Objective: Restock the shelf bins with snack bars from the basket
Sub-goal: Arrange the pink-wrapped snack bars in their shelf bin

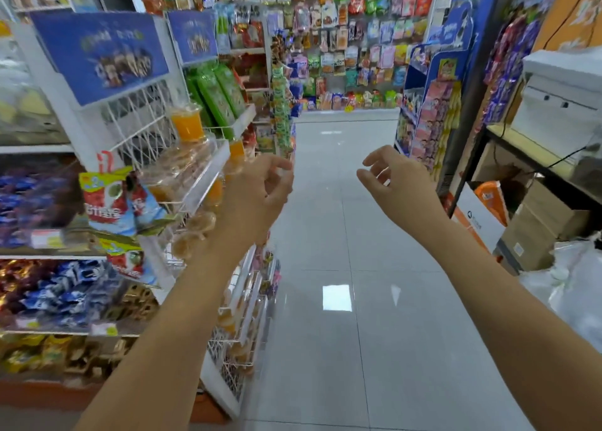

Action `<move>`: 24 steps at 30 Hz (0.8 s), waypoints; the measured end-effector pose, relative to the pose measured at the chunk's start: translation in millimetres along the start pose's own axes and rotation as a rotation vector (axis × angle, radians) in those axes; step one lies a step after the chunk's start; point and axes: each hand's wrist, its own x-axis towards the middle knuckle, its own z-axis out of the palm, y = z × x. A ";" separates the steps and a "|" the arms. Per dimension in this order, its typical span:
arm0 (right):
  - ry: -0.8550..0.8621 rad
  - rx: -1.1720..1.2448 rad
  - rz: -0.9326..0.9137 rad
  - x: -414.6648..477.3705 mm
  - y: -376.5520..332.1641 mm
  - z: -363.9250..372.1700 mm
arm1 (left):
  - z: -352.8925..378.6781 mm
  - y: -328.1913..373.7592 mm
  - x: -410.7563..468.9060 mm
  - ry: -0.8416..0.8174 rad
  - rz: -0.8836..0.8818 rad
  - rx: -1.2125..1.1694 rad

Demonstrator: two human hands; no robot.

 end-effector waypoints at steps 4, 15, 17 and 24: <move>-0.075 -0.006 0.005 42.5 39.3 32.1 | 39.5 -35.7 40.3 -0.029 -0.034 -0.066; -0.083 -0.008 0.107 205.7 151.3 130.6 | 143.5 -158.7 200.5 -0.067 -0.091 -0.028; -0.074 -0.015 0.150 231.3 172.2 141.2 | 162.0 -177.7 228.8 -0.098 -0.113 -0.017; -0.106 -0.050 0.279 295.2 243.4 178.7 | 223.4 -236.1 308.5 -0.197 -0.210 -0.039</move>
